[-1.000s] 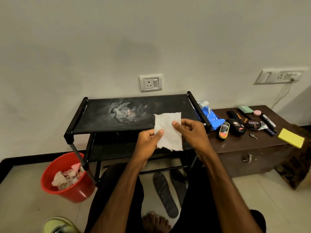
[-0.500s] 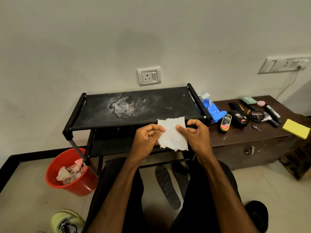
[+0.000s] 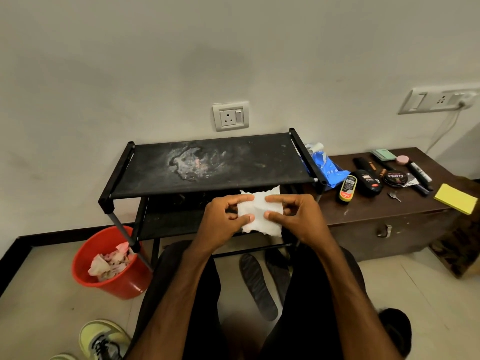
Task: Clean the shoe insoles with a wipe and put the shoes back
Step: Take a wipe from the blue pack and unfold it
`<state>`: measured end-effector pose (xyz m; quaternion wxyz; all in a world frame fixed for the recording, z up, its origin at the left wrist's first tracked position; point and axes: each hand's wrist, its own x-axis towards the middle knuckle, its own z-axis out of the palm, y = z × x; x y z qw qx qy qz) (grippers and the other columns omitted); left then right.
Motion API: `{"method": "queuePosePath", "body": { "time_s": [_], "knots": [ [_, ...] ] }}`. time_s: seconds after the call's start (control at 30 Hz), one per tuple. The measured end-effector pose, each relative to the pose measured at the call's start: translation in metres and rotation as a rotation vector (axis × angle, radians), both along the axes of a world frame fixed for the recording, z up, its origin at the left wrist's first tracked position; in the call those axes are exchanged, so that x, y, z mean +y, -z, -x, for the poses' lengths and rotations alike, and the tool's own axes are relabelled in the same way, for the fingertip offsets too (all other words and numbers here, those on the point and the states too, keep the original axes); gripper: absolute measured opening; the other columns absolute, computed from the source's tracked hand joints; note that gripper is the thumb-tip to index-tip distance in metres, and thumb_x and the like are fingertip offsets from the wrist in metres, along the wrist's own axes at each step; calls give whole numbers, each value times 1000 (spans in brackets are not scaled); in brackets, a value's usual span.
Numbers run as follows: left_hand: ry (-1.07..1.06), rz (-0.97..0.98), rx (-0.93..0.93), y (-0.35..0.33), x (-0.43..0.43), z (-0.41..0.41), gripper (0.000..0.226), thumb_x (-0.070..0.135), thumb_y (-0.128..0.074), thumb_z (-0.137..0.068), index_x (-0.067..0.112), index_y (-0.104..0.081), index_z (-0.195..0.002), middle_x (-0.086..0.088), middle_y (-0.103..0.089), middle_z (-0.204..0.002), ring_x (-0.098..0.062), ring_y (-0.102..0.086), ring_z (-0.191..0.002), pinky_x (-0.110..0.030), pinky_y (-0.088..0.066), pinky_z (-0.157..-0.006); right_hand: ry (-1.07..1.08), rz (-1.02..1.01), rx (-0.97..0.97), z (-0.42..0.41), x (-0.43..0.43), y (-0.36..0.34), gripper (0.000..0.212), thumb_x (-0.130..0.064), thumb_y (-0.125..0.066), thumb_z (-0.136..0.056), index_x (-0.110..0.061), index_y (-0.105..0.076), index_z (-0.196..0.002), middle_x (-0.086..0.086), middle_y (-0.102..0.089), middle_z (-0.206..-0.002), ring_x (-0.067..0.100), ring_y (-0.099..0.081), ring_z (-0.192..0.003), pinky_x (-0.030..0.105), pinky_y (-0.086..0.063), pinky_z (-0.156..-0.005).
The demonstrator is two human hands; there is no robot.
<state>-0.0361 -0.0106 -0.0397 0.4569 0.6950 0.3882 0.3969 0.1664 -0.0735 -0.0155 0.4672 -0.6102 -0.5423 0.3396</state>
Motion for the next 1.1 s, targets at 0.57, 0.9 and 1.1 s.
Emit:
{"method": "queuePosePath", "body": {
  "time_s": [0.57,0.9,1.1],
  "knots": [
    [-214,136,-62,-1,-3,-9,17,18,-83,-83,6,-76,-94,-7,-77,-84,-19,-76,-79,-33,-61,-71,261,-32,19,9,3,8,19,-21,-87,-81,-13,-77,-94,-1,-77,-81,6,-75,-72,19,-59,-63],
    [-311,-118,110,3,-24,-34,9,17,-75,-91,13,-79,-98,2,-76,-78,-7,-73,-69,-30,-62,-61,317,-144,-175,57,1,14,9,-19,-79,-89,-15,-76,-96,-11,-70,-79,1,-68,-71,14,-55,-63],
    [-208,-34,90,1,-21,-26,19,7,-66,-95,8,-76,-111,-2,-78,-92,-5,-74,-79,-26,-62,-70,274,-164,-165,60,0,10,19,-23,-61,-103,-15,-78,-101,-8,-74,-84,-3,-68,-79,8,-50,-67]
  ]
}}
